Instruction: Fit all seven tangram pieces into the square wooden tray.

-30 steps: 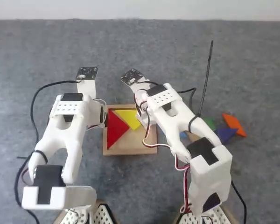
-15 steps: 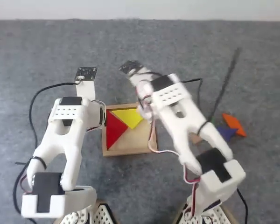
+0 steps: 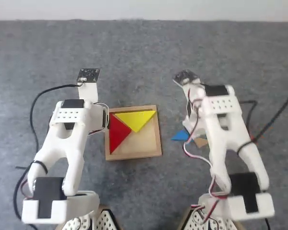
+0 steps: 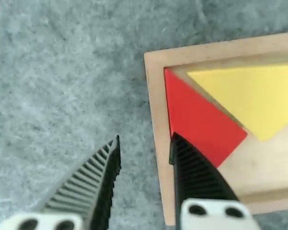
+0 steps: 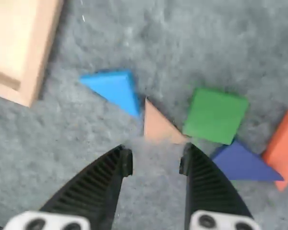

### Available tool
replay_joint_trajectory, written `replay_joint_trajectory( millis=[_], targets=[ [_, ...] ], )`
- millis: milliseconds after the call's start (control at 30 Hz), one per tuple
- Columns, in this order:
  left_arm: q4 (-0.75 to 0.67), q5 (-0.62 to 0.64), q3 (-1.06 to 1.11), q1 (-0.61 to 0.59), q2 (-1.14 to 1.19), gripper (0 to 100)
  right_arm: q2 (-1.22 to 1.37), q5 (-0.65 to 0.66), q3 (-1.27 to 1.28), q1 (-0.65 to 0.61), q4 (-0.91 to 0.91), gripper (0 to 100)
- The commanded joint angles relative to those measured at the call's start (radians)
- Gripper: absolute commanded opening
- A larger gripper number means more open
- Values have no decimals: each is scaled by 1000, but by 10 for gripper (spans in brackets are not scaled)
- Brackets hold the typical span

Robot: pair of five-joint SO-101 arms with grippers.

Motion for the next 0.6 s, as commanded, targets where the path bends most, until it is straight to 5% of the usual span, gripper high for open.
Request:
replay_joint_trajectory(
  millis=[0, 200, 400, 567],
  targets=[
    [-23, -2, -28, 63, -9, 160, -130, 17, 87, 97, -56, 177],
    [23, 3, -67, 242, -117, 160, -232, 15, 230, 343, -110, 177],
    [26, 61, -188, 422, -110, 163, -231, 15, 319, 412, -185, 177],
    [74, 40, -337, 371, 109, 160, -231, -21, 333, 404, -193, 177]
  ],
)
